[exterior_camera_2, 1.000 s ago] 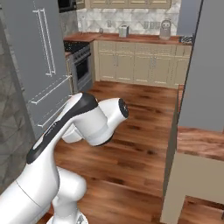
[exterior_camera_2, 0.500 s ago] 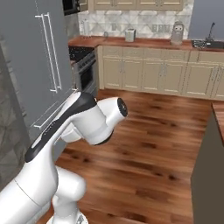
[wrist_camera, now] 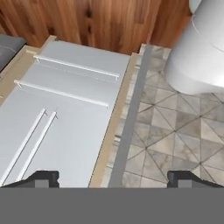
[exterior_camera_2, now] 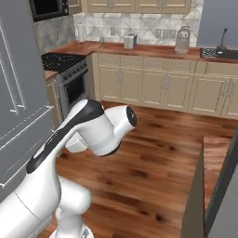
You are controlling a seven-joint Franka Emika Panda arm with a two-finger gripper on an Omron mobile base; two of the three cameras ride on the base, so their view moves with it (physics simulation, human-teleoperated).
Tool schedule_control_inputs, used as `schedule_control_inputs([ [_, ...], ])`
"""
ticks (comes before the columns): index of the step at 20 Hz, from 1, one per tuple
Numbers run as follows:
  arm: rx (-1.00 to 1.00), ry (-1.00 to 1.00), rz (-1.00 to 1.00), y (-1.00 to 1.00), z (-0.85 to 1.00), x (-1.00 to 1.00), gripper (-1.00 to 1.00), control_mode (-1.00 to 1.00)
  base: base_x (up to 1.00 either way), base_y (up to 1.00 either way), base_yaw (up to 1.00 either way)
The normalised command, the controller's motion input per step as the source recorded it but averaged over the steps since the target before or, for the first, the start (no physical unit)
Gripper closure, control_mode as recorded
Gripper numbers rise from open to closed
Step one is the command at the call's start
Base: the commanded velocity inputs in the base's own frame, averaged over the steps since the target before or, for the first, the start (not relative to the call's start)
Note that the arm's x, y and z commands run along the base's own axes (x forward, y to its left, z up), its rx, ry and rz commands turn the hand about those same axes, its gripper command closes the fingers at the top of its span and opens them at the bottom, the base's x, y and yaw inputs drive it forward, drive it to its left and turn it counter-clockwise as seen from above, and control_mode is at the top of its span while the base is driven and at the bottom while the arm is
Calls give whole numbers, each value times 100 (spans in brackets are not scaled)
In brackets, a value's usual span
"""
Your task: Retrieve the wine glasses from the counter and place one next to each plate.
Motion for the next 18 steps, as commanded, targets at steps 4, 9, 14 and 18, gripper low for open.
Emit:
schedule_control_inputs([
  [4,0,0,0,0,0,0,-100,100,100,2,9],
  [9,0,0,0,0,0,0,-100,100,100,26,7],
  [14,0,0,0,0,0,0,-100,100,100,1,14],
  [18,0,0,0,0,0,0,-100,100,100,0,13],
])
